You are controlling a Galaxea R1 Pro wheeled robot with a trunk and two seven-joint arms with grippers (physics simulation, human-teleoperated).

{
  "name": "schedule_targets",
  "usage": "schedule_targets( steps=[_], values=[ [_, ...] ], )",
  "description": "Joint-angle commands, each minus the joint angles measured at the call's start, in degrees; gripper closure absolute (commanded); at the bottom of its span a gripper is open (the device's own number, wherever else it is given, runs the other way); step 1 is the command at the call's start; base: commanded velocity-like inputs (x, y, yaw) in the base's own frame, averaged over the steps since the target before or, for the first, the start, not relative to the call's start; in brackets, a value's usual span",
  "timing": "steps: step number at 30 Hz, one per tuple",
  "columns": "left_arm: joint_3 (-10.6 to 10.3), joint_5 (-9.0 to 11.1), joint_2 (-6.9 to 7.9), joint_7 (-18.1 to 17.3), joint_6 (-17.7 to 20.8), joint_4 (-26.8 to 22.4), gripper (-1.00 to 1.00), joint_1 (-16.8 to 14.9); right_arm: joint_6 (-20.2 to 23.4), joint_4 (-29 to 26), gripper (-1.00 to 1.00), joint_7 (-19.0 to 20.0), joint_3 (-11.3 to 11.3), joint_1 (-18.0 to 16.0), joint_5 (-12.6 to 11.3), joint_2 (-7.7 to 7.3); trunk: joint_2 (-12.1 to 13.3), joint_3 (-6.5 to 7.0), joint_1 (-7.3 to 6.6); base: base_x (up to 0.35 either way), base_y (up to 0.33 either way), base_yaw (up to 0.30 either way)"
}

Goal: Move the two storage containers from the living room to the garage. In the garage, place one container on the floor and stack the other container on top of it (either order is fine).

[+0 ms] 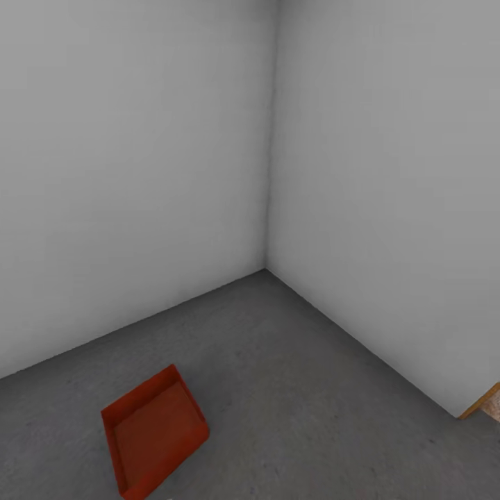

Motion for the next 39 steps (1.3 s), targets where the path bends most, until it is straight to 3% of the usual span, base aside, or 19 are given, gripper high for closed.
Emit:
schedule_targets(
  steps=[1,13,39],
  values=[
    [0.0,0.6,-0.01,-0.2,0.3,0.0,-1.00,0.0,-0.2,0.2,-1.00,0.0,0.4,-0.1,-0.4,0.04,-0.1,-0.09,0.02,0.000,0.000,-0.018],
    [0.0,0.6,-0.07,-0.2,0.3,0.0,-1.00,0.0,-0.2,0.2,-1.00,0.0,0.4,-0.1,-0.5,-0.01,-0.1,-0.09,0.02,0.000,0.000,-0.020],
    [0.0,0.6,-0.05,-0.2,0.3,0.0,-1.00,0.0,-0.2,0.2,-1.00,0.0,0.4,-0.1,-0.5,0.33,-0.1,-0.09,0.02,0.000,0.000,-0.238]
  ],
)
